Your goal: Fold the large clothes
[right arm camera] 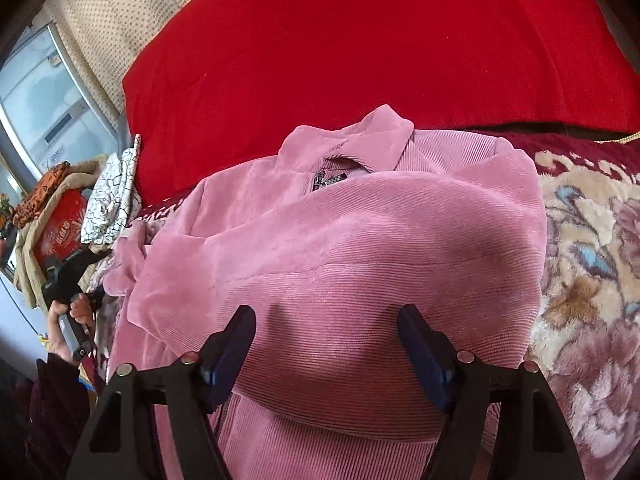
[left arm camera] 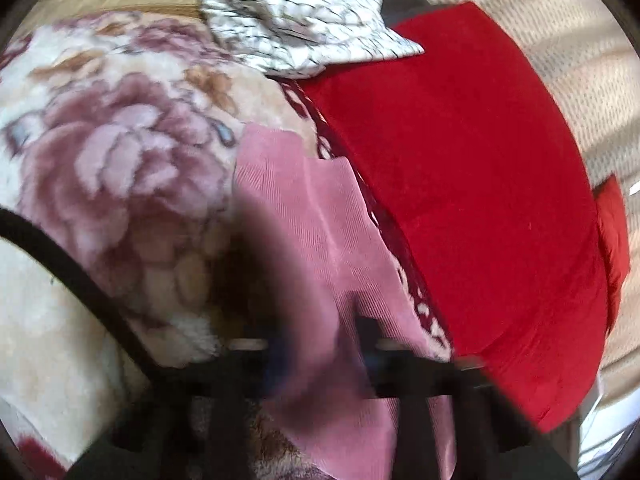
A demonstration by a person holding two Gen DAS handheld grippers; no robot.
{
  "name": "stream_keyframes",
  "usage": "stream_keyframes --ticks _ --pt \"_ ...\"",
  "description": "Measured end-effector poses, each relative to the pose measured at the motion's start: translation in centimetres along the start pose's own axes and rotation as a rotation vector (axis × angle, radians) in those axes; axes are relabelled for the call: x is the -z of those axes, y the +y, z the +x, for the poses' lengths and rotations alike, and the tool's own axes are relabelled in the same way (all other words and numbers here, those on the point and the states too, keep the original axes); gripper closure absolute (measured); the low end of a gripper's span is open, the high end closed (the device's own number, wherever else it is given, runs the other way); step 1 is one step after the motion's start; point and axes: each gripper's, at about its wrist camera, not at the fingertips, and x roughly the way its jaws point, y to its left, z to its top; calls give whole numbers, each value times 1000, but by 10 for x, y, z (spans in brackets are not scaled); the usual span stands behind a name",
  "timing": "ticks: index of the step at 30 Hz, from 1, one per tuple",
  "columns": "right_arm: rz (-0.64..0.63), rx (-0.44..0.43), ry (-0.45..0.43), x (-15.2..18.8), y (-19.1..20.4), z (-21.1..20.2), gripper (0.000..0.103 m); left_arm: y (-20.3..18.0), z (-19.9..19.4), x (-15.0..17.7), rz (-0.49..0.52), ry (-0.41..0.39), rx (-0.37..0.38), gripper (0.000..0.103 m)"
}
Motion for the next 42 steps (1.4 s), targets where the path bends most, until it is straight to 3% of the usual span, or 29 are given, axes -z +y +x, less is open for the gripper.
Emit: stream_keyframes --ticks 3,8,14,17,19,20,22,24,27,29,33,37,42 --pt "16 -12 -1 -1 -2 0 27 -26 -15 3 104 -57 13 98" --pt "93 -59 -3 -4 -12 -3 27 -109 -69 31 367 -116 196 98" --pt "168 -96 -17 -5 -23 -7 28 -208 -136 139 881 -140 444 98" --pt "192 -101 -27 -5 -28 -11 28 -232 -162 197 1118 -62 630 94" --pt "201 -101 -29 -4 -31 -13 28 -238 -168 230 1271 -99 622 93" --pt "206 -102 -29 -3 -34 -14 28 -237 -166 238 1296 -103 592 89" --pt "232 -114 -34 -5 -41 -18 27 -231 -149 234 1237 -50 532 73" --pt "264 -141 -45 -6 -50 -21 27 -220 -140 223 1120 -42 456 49" --pt "312 -196 -80 -9 -61 -29 27 -193 -128 181 847 -50 411 41" --pt "314 -216 -94 -10 -62 -32 26 -179 -123 160 699 -59 357 39" --pt "289 -291 -95 -15 -52 -30 26 -155 -102 138 537 -40 234 39" --pt "183 -372 -49 -21 -19 -19 26 -142 -81 135 463 39 168 39" --pt "55 -312 -18 -25 16 3 28 -129 -78 131 425 50 148 39"
